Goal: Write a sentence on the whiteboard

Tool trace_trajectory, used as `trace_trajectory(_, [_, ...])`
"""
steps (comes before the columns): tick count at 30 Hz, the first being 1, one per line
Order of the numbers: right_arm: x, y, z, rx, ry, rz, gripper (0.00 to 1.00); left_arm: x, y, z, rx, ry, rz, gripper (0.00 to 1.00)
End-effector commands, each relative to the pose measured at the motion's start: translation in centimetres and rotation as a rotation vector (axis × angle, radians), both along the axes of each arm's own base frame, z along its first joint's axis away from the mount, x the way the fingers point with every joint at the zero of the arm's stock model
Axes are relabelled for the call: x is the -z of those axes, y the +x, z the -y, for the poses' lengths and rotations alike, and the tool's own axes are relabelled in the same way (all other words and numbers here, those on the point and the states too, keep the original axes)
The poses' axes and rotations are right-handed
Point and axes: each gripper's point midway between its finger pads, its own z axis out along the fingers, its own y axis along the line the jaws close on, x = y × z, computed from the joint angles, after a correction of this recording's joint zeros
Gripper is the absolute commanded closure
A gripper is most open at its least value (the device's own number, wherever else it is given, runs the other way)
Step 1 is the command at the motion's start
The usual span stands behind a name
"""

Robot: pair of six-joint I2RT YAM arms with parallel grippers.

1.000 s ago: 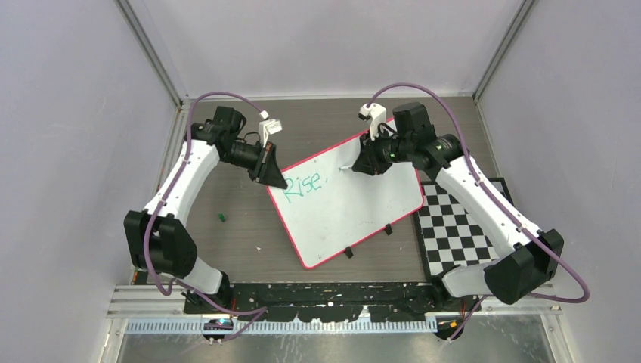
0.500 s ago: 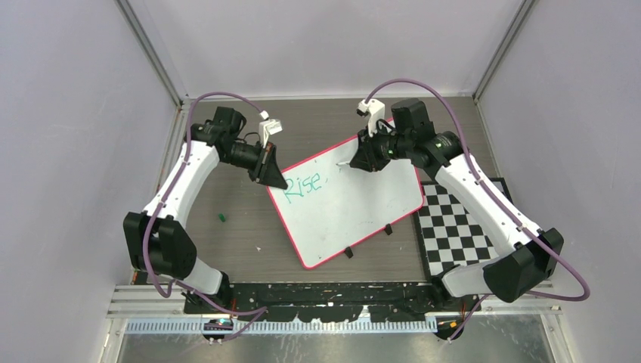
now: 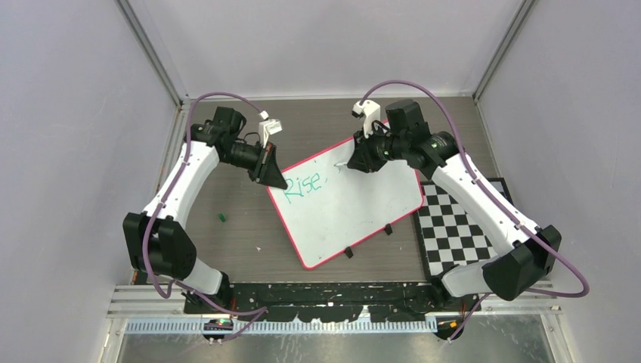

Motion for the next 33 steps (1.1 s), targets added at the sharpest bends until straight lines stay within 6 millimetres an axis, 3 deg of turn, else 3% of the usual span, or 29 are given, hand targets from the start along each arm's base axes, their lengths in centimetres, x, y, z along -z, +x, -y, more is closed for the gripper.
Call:
trace_trajectory(1, [-0.5, 0.6, -0.8, -0.012, -0.019, 0.046, 1.0, 0.0, -0.3, 0.1, 0.029, 0.014, 0.062, 1.0])
trace_trajectory(8, [0.7, 0.6, 0.7, 0.017, -0.088, 0.07, 1.0, 0.2, -0.3, 0.1, 0.03, 0.016, 0.062, 1.0])
trace_trajectory(20, [1.1, 1.8, 3.5, 0.087, -0.116, 0.067, 1.0, 0.3, -0.2, 0.1, 0.03, 0.017, 0.054, 1.0])
trace_trajectory(25, [1.7, 1.1, 3.0, 0.056, -0.103, 0.025, 1.0, 0.3, -0.1, 0.1, 0.029, 0.017, 0.052, 1.0])
trace_trajectory(33, [2.2, -0.5, 0.3, -0.038, -0.088, -0.018, 1.0, 0.2, -0.2, 0.1, 0.028, 0.018, 0.058, 1.0])
